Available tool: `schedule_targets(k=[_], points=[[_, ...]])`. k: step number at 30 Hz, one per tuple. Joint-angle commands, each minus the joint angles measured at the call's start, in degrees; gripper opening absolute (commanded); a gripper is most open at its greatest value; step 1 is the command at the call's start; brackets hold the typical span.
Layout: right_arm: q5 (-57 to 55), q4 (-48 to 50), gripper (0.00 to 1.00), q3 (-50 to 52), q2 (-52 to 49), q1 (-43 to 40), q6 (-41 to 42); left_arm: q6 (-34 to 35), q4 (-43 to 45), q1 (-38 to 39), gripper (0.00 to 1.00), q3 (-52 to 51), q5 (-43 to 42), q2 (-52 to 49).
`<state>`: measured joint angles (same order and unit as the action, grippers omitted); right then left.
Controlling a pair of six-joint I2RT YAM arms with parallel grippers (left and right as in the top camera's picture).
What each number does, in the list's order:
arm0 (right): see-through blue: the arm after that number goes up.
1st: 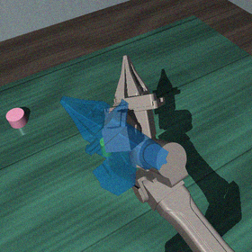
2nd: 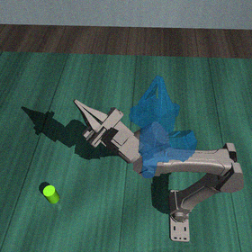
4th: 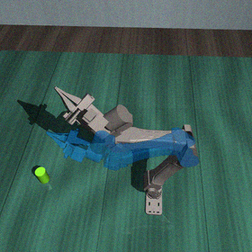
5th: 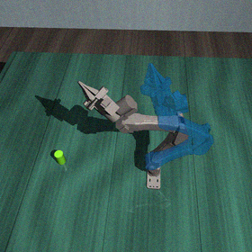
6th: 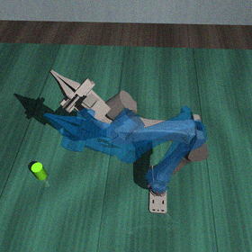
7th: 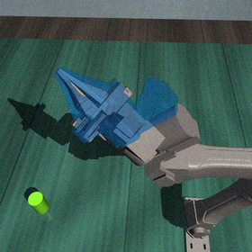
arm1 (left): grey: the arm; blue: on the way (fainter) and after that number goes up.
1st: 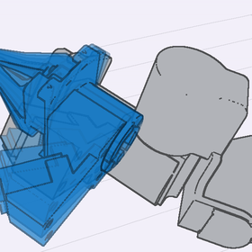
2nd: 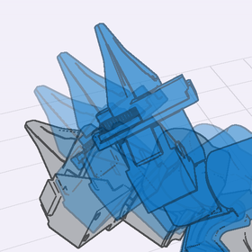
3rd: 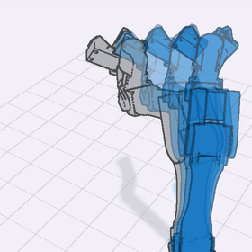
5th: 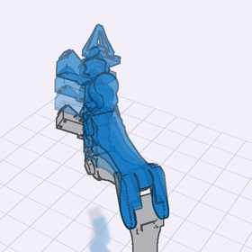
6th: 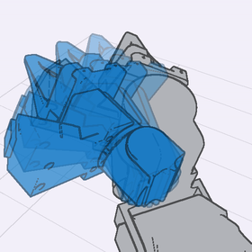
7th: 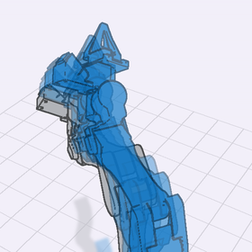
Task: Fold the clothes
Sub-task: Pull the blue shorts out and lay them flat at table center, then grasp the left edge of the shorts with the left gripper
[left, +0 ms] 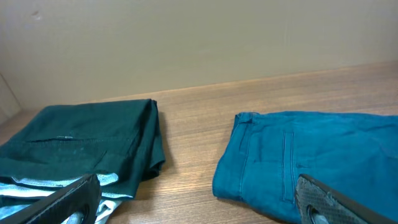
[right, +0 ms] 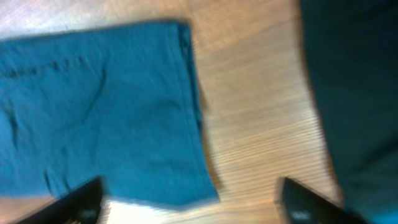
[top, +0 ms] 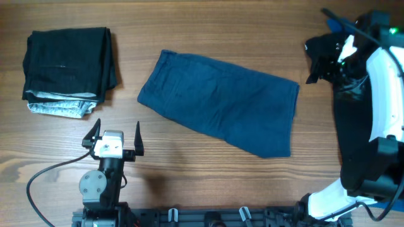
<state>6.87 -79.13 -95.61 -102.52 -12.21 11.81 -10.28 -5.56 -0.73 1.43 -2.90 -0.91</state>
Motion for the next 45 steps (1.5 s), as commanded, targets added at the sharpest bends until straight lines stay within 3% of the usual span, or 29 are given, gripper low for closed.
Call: schedule_targets(k=[1, 2, 3, 6, 10, 17, 23, 27, 31, 35, 38, 41, 45], points=[[5.97, 7.21, 0.40, 11.32, -0.02, 0.02, 0.20, -0.90, 0.20, 0.31, 1.00, -0.46, -0.61, 0.20], [7.50, 10.38, 0.17, 15.06, -0.02, 0.09, 0.22, -0.90, 0.20, 0.31, 1.00, -0.46, -0.61, 0.20], [8.74, 12.98, 0.04, 17.99, -0.02, 0.24, 0.20, -0.90, 0.17, 0.31, 1.00, -0.46, -0.61, 0.20], [9.11, 20.81, 0.04, 24.06, -0.13, 1.84, 0.17, -0.90, 0.20, 0.31, 1.00, -0.46, -0.61, 0.20], [4.42, 30.42, 0.04, 24.96, -0.24, 7.06, 1.97, -0.90, 0.20, 0.31, 1.00, -0.46, -0.63, 0.20], [-11.45, 37.66, 0.05, 24.96, -4.83, 10.80, 9.84, -0.90, 0.17, 0.31, 1.00, -0.46, -0.63, 0.20], [-10.23, 42.34, 0.04, 24.98, -13.60, 10.84, 10.38, -0.90, 0.20, 0.31, 1.00, -0.46, -0.61, 0.20], [-11.61, 49.27, 0.04, 24.96, -20.94, 10.84, 9.99, -0.90, 0.20, 0.31, 1.00, -0.46, -0.61, 0.20], [-11.56, 57.24, 0.04, 24.92, -21.46, 10.86, 6.25, -0.90, 0.17, 0.31, 1.00, -0.46, -0.61, 0.20], [-11.61, 57.83, 0.08, 23.34, -21.42, 10.84, 5.88, -0.90, 0.20, 0.31, 1.00, -0.46, -0.61, 0.20], [-11.41, 53.11, 0.19, 17.09, -20.44, 10.84, 1.60, -0.90, 0.20, 0.31, 1.00, -0.46, -0.61, 0.20], [-11.39, 44.96, 0.24, 7.56, -17.97, 10.84, 1.92, -0.90, 0.20, 0.31, 1.00, -0.46, -0.63, 0.20], [-11.37, 32.74, 0.41, -1.51, -15.87, 10.84, 2.21, -0.90, 0.17, 0.31, 1.00, -0.46, -0.61, 0.20]])
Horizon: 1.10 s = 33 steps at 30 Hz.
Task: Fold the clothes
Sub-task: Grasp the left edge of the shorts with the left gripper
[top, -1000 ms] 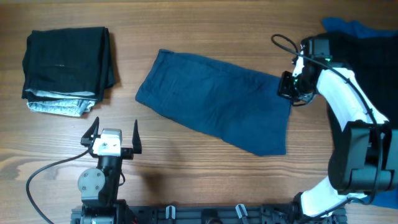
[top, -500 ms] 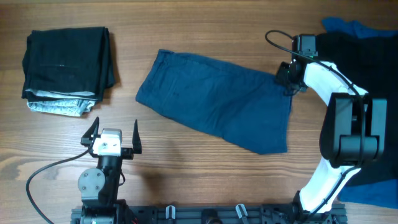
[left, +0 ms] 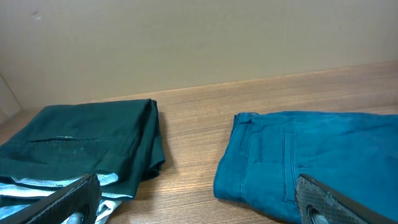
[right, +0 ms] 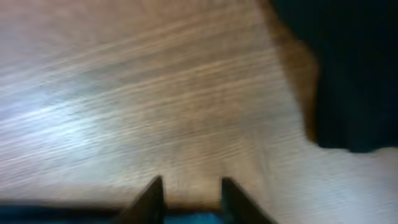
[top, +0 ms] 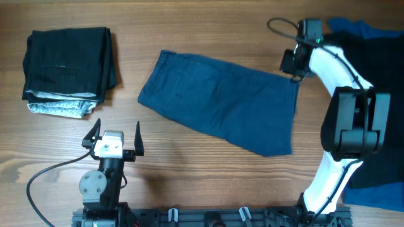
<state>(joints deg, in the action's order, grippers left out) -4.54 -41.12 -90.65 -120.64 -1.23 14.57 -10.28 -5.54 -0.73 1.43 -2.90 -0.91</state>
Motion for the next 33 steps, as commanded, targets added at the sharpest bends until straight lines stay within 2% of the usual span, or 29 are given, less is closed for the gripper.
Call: schedule_targets(k=[1, 3, 6, 10, 13, 16, 18, 23, 26, 28, 29, 33], points=[[0.04, -9.68, 0.43, -8.04, 3.30, -0.13, -0.33, -0.90, 0.15, 0.31, 1.00, -0.46, -0.61, 0.20], [0.70, -14.43, 0.44, -8.20, 4.83, -0.17, 0.85, -0.90, 0.17, 0.31, 1.00, -0.46, -0.61, 0.20], [7.89, -20.76, 0.46, -8.20, 5.40, -0.48, 0.76, -0.90, 0.17, 0.31, 1.00, -0.46, -0.63, 0.20], [8.87, -24.44, 0.47, -8.20, 5.40, -0.61, 0.22, -0.87, 0.66, 0.31, 1.00, -0.46, -0.72, 0.20], [8.87, -26.43, 0.49, -8.17, 5.40, -0.66, -1.14, -0.83, 3.65, 0.31, 1.00, -0.37, -8.24, 0.20], [8.90, -27.61, 0.49, -8.20, 5.40, -0.66, -1.09, 5.09, 4.00, 0.31, 1.00, 4.39, -10.56, -0.61], [8.90, -27.76, 0.50, -8.20, 5.40, -0.66, -1.09, 5.20, 1.51, 0.31, 1.00, 9.31, -10.54, -3.23], [8.87, -27.69, 0.56, -8.17, 5.40, -0.66, -1.07, 5.18, -11.65, 0.33, 1.00, 30.53, -10.58, -24.70], [8.87, -27.56, 0.65, -8.20, 5.40, -0.66, -1.05, 3.17, -29.70, 0.33, 1.00, 52.63, -10.60, -50.12], [8.85, -27.52, 0.68, -8.17, 5.38, -0.66, -1.07, 0.33, -37.75, 0.31, 1.00, 63.17, -10.58, -63.95], [8.85, -27.47, 0.69, -8.17, 5.38, -0.66, -1.09, -0.39, -38.25, 0.31, 1.00, 67.63, -10.43, -72.61], [7.45, -27.54, 0.70, -7.96, 5.38, -0.66, -1.14, 1.46, -33.86, 0.31, 0.99, 69.90, -14.75, -87.30]])
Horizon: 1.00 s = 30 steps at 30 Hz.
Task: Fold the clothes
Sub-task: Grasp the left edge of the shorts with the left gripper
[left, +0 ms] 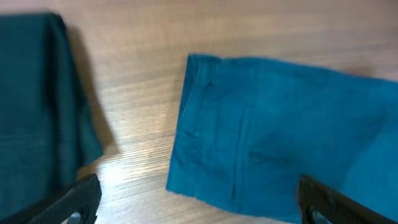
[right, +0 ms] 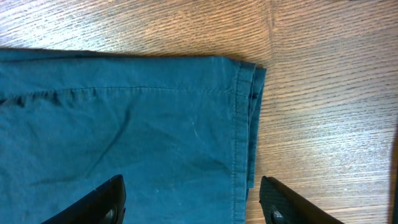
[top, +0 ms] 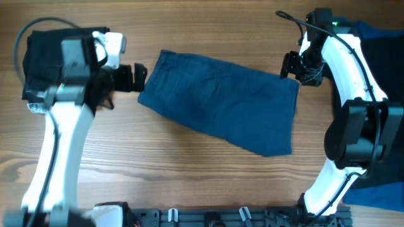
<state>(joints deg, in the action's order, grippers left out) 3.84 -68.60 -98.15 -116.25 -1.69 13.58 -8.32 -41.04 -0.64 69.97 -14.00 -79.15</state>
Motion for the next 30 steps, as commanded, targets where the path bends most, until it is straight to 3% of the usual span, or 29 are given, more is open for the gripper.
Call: schedule_targets(k=[1, 3, 5, 6, 10, 16, 25, 30], points=[[-1.51, -0.31, 0.71, -0.46, 0.98, -0.20, -0.17, -0.46, 1.95, 0.22, 0.84, 1.36, -3.58, -13.29], [-1.53, -0.72, 0.71, -0.46, 0.98, -0.20, -0.35, -0.46, 0.11, 0.22, 0.80, 1.36, -3.58, -18.62], [-1.51, -0.83, 0.71, -0.46, 0.98, -0.20, -0.33, -0.46, -1.05, 0.22, 0.63, 1.33, -3.58, -22.16], [-1.51, -0.79, 0.71, -0.46, 0.98, -0.20, -0.31, -0.46, -1.05, 0.28, 0.60, 1.33, -4.15, -24.48], [-1.51, -0.90, 0.71, -0.46, 0.98, -0.20, -0.31, -0.46, -1.05, 0.96, 0.65, 1.33, -4.85, -29.05], [-1.49, -1.14, 0.72, -0.46, 0.98, -0.20, -0.37, -0.44, -1.20, 0.98, 0.63, 1.29, -4.83, -30.38], [-1.46, -1.44, 0.72, -0.46, 0.98, -0.20, -0.81, -0.42, -0.96, 1.03, 0.51, -2.05, -4.83, -30.38], [-1.46, -1.55, 0.73, -0.46, 0.98, -0.20, -0.81, 1.81, -2.80, 1.18, 0.33, -3.63, -4.85, -30.38]])
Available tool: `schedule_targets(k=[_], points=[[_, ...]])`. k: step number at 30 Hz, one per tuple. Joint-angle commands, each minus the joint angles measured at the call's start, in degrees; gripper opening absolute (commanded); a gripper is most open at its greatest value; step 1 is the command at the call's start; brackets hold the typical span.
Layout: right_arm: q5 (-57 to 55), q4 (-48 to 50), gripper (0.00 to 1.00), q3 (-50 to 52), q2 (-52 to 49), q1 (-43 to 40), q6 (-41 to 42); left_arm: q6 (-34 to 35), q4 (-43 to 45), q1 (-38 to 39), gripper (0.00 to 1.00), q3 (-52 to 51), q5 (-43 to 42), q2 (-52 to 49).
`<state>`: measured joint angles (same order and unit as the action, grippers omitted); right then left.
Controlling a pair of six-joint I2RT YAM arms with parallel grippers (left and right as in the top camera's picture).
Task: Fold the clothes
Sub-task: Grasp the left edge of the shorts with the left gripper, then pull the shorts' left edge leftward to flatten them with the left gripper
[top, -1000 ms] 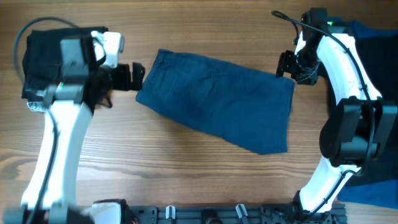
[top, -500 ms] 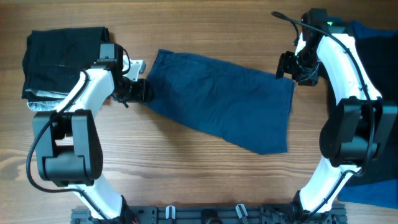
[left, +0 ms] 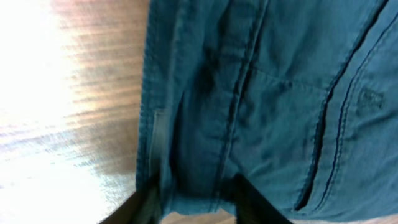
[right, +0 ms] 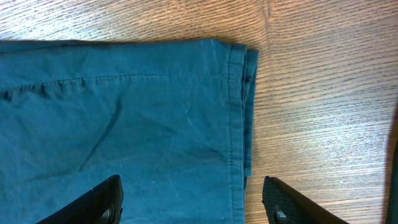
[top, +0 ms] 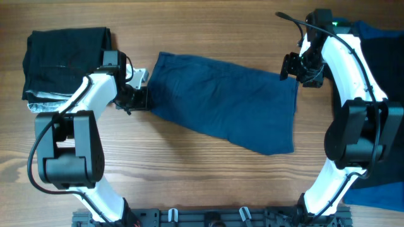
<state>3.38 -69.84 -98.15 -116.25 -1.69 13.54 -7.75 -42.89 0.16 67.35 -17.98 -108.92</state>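
Note:
Blue shorts (top: 227, 101) lie flat and slanted across the middle of the wooden table. My left gripper (top: 140, 96) is down at their left edge. In the left wrist view its fingers (left: 149, 202) stand close together with the hem of the shorts (left: 261, 93) between them, so my left gripper (left: 196, 204) is shut on the cloth. My right gripper (top: 295, 68) hovers over the upper right corner of the shorts (right: 124, 112). In its wrist view my right gripper (right: 194, 202) is wide open and holds nothing.
A stack of folded dark clothes (top: 66, 60) with a pale denim piece (top: 60, 108) underneath sits at the back left, just beyond the left arm. More dark garments (top: 379, 38) lie at the right edge behind the right arm.
My left gripper was open above the left end of the shorts. Now it is low at that edge, with its fingers drawn in on the hem. The right gripper has hardly moved.
At first my left arm rested open at the table's front and my right arm was over the dark garments at the right. Then my right gripper stood shut at the shorts' upper right corner. Later both grippers were open at opposite ends, and now the left grips the left hem.

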Motion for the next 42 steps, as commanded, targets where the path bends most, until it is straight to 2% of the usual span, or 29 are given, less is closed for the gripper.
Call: schedule_targets(k=[1, 8, 14, 15, 16, 17, 18, 21, 26, 28, 30, 34, 40, 42], points=[[-0.98, -0.37, 0.73, -0.42, 0.98, -0.20, -1.05, 2.56, -1.33, 0.37, 0.32, -1.01, -0.85, -0.61], [-1.01, -0.63, 0.77, -0.37, 0.98, -0.20, -1.57, 11.10, -7.37, 0.37, 0.27, -1.05, -0.59, -0.61], [-1.01, -1.29, 0.78, -0.37, 0.98, -0.20, -1.60, 14.45, -14.27, 0.37, 0.32, -1.05, -0.42, -0.61], [-0.98, -1.16, 0.81, -0.37, 0.98, -0.20, -1.66, 14.45, -14.64, 0.37, 0.33, -1.05, -0.44, -0.61], [-0.98, -1.09, 0.82, -0.37, 0.98, -0.20, -2.14, 14.45, -14.58, 0.37, 0.36, -1.03, -0.44, -0.61], [-0.94, -0.66, 0.82, -0.37, 0.98, -0.20, -3.34, 14.45, -14.10, 0.37, 0.49, -1.01, -0.44, -0.59], [-0.94, -0.28, 0.82, -0.37, 0.98, -0.20, -3.65, 14.45, -13.97, 0.37, 0.50, -0.85, -0.46, -0.59], [-0.72, 0.94, 0.83, -0.37, 0.98, -0.20, -4.55, 14.43, -14.73, 0.37, 0.68, 1.51, -0.46, -0.50], [-0.74, 3.74, 0.85, -0.37, 0.98, -0.20, -4.59, 14.43, -16.90, 0.44, 0.75, 13.25, -0.48, 0.13], [-0.74, 3.85, 0.85, -0.37, 0.98, -0.20, -4.61, 13.11, -15.13, 0.50, 0.79, 18.18, -0.46, 0.13], [-0.74, 3.82, 0.86, -0.37, 0.98, -0.20, -4.63, 11.21, -11.19, 0.55, 0.82, 18.91, -0.46, 0.13], [-0.76, 4.04, 0.89, -0.11, 0.98, -0.20, -4.61, 6.95, -3.89, 1.20, 0.80, 18.86, -0.46, -0.83], [-0.76, 4.98, 0.92, 1.14, 0.96, -0.20, -4.59, 2.54, 2.03, 3.78, 0.64, 18.86, -0.44, -3.52], [-0.76, 4.90, 0.92, 1.14, 0.96, -0.20, -4.61, 0.39, 2.95, 4.68, 0.65, 18.86, -0.22, -5.31]])
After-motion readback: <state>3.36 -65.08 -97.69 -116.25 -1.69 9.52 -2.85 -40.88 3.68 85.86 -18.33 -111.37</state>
